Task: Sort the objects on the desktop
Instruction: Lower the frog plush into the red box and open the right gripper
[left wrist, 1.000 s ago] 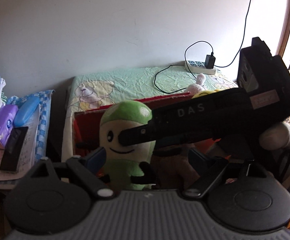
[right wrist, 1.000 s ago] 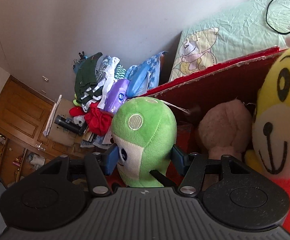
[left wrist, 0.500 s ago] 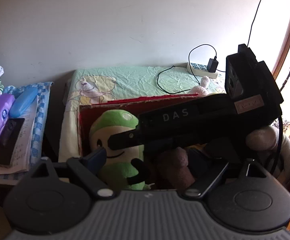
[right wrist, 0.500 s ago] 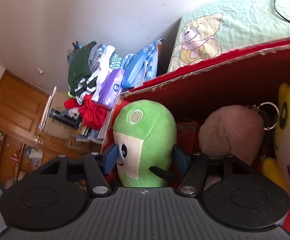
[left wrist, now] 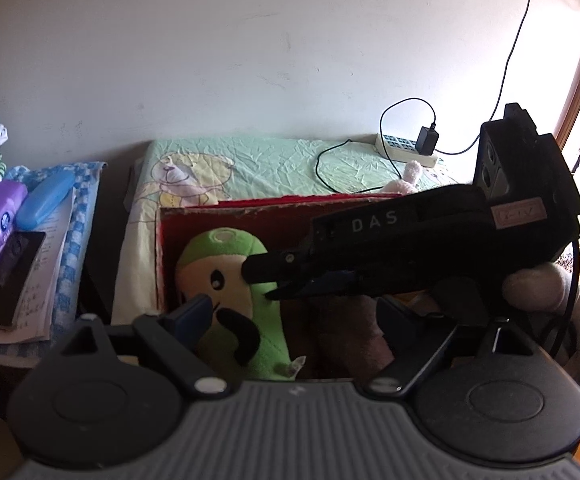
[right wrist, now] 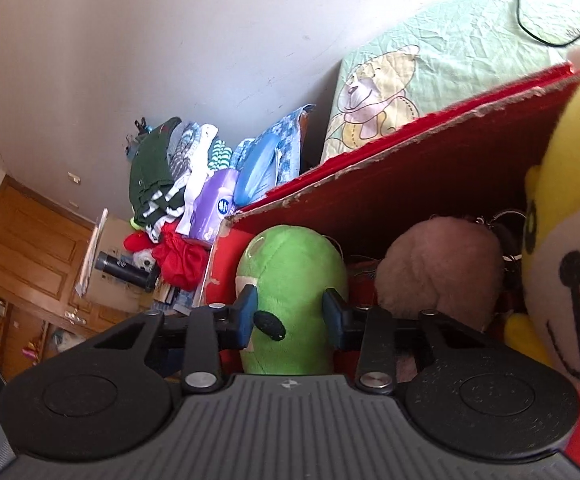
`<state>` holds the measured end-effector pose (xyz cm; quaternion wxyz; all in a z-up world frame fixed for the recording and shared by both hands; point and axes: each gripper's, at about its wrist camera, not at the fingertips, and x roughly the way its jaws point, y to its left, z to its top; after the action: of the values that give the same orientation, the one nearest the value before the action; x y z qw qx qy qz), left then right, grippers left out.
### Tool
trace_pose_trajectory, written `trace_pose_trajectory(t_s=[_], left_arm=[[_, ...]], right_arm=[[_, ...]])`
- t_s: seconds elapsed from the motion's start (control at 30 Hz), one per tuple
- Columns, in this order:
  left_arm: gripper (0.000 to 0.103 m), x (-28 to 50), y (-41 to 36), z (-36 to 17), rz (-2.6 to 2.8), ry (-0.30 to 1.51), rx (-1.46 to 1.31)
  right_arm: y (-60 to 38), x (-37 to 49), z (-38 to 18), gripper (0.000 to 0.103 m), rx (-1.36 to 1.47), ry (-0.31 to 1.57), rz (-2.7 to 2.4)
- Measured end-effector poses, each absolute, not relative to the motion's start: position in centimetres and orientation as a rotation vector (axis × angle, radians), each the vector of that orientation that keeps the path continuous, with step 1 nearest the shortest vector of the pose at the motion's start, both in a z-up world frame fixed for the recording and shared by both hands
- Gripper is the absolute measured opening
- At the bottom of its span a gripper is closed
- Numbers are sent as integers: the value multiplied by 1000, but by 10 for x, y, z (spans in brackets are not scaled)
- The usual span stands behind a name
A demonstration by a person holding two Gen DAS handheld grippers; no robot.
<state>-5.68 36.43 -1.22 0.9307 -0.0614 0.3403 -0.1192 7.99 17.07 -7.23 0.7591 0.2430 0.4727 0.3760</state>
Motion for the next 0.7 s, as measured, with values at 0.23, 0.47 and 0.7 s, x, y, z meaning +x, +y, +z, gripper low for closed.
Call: trace_pose_trajectory(t_s=[0.23, 0.47, 0.7], left_arm=[[88, -50, 355, -16, -263, 712, -104], [92, -40, 355, -24, -224, 754, -102], [89, -37, 353, -30, -142, 783, -38]], right_arm=[[175, 80, -73, 41, 478, 1031, 864], [168, 81, -76, 42, 541, 1034, 842], [155, 83, -80, 50, 641, 1036, 782]])
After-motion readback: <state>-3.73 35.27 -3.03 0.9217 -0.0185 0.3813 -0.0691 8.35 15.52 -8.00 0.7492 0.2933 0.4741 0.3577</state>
